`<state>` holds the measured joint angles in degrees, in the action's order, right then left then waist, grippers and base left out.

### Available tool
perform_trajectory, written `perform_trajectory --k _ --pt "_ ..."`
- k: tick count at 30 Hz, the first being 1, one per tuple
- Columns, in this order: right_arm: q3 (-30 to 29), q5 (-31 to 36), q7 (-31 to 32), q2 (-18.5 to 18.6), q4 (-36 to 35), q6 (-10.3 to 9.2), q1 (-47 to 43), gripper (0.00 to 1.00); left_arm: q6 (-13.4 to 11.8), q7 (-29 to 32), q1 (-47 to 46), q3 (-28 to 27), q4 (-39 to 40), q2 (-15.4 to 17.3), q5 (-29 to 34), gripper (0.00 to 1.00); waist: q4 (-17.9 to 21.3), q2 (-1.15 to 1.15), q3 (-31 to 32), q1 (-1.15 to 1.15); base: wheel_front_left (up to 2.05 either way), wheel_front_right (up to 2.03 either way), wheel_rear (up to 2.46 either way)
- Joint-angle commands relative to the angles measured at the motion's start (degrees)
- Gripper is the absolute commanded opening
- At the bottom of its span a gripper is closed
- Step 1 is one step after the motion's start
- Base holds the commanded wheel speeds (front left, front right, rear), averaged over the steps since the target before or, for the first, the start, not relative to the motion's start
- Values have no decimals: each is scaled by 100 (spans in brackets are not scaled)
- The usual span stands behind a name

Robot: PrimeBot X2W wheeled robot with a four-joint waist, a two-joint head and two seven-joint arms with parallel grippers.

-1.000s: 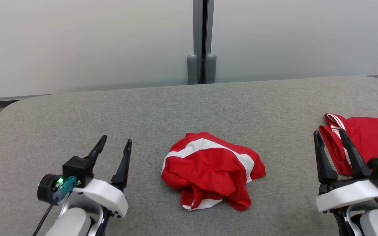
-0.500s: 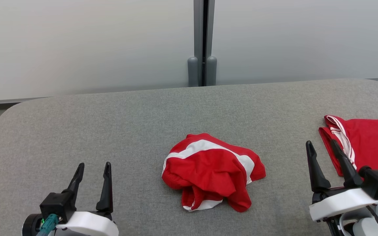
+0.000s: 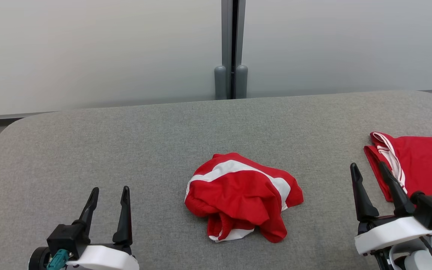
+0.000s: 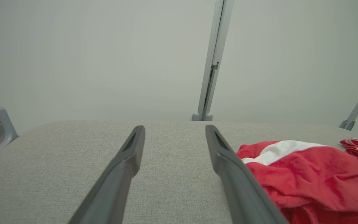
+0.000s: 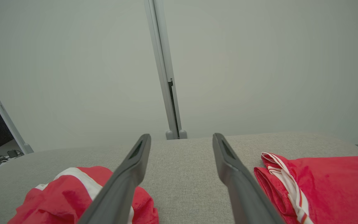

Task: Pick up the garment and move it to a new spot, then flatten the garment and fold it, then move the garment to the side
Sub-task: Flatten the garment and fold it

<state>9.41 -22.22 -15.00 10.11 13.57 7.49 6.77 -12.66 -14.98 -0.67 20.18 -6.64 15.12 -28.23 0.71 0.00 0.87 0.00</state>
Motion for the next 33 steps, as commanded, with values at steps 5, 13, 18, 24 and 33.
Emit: perform_trajectory --k 5,13,18,24,33 --pt "-10 -35 -24 40 27 2 38 100 68 -26 -3 -55 -64 -35 67 100 32 0 -6 0 0 0 0" --pt "259 -204 132 76 269 2 53 100 148 -26 -67 -75 -124 -93 117 100 8 0 -6 0 0 0 0" --pt "550 -423 750 138 651 2 236 100 194 -26 -114 -77 -163 -128 130 100 -72 0 -48 0 0 0 0" --pt "939 -699 1788 256 1286 2 634 100 268 -26 -201 -67 -256 -164 124 100 -284 0 -151 0 0 0 0" --pt "1216 -1010 2424 366 1980 2 1236 100 355 -26 -365 -74 -368 -233 162 100 -680 0 -424 0 0 0 0"
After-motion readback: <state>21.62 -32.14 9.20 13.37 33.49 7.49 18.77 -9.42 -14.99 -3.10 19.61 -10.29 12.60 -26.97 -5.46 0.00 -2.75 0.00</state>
